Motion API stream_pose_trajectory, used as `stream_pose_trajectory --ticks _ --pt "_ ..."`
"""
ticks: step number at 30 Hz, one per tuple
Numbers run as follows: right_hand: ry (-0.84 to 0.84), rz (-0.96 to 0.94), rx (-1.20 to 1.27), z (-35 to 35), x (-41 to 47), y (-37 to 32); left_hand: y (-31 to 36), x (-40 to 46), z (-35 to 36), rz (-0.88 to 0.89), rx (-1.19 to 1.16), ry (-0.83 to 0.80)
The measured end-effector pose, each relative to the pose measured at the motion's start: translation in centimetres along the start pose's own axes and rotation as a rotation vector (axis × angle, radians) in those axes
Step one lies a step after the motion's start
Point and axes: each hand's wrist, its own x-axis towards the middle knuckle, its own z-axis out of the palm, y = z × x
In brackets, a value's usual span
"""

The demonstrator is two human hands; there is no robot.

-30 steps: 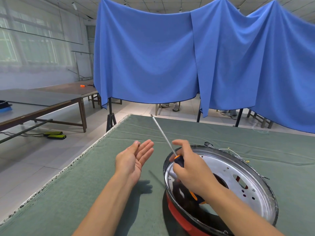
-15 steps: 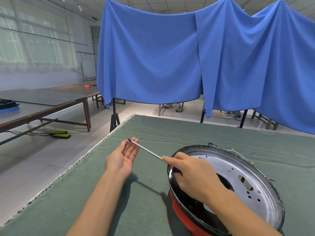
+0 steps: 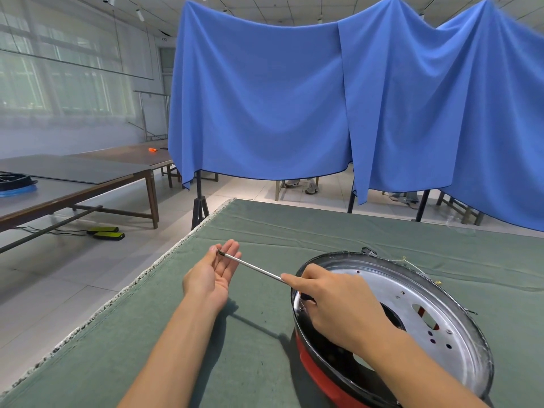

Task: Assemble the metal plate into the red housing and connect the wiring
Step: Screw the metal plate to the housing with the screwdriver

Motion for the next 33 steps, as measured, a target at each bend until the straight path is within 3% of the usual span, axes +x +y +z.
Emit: stream_pose_trajectory --ticks 10,22,33 --pt "0.018 0.030 0.036 -0.2 -0.1 0.0 0.0 -0.3 0.1 0.025 0.032 -0.013" --pt "0.049 0.058 0.103 0.0 -0.2 0.5 -0.9 -0.2 -0.1 0.165 0.249 0.002" --pt "0.005 0.053 0.216 0.2 -0.2 1.1 -1.6 -0.9 0.5 0.083 0.156 -0.031"
